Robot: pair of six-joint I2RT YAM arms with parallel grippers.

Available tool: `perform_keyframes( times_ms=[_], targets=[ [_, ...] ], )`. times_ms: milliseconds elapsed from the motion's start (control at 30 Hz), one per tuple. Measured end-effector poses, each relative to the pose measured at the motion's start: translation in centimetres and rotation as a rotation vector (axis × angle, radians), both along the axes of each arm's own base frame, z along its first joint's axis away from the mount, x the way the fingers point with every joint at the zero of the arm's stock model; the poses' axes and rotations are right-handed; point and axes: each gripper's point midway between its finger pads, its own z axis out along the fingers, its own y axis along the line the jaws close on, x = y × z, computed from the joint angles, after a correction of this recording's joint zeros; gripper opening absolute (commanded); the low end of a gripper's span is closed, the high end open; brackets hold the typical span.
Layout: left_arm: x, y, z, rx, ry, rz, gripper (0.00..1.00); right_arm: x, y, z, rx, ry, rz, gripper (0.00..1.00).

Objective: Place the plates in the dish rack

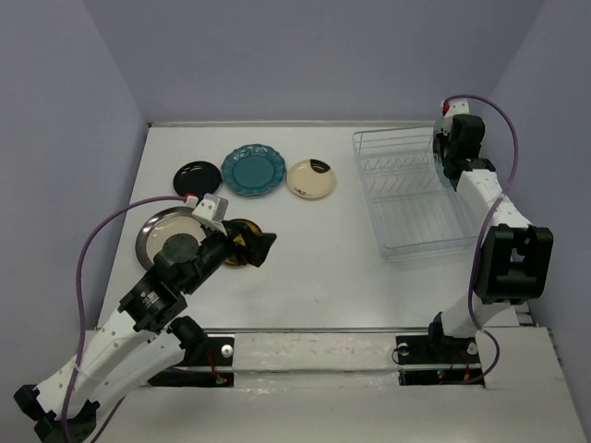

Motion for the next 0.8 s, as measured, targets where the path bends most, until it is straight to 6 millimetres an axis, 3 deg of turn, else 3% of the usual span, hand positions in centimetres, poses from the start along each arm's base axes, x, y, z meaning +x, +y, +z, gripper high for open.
perform_keyframes(
  times_ms=[367,467,500,533,567,633,800],
  targets=[
    [0.7,-0.6,-1.5,0.040,0.043,0.003,0.98,0.6,-0.1,-4.2,0.080,0.032,-0.029,0.14],
    [1.0,-0.9,-2.3,0.063,0.066,0.004,0.97,1.1,-0.9,-5.0,0.109,-0.004,-0.092,0.31],
    [1.1,-0.9,-2.5,0.066,0.070,0.006,0.97,1.1,-1.1,-5.0,0.118,-0.022,-0.112,0.43],
    [1.3,-0.9,-2.8,0.075,0.081,0.012,0.97,1.1,-1.2,-5.0,0.139,-0.041,-0.132,0.64],
    [1.4,-0.9,-3.0,0.079,0.086,0.016,0.97,1.1,-1.3,-5.0,0.152,-0.055,-0.152,0.71],
    [1.7,-0.9,-3.4,0.088,0.098,0.032,0.96,0.6,-2.0,-5.8,0.182,-0.065,-0.206,0.82],
    [2.3,-0.9,-4.6,0.097,0.147,0.065,0.95,-0.5,-2.9,-7.2,0.263,-0.082,-0.311,0.91]
  ],
)
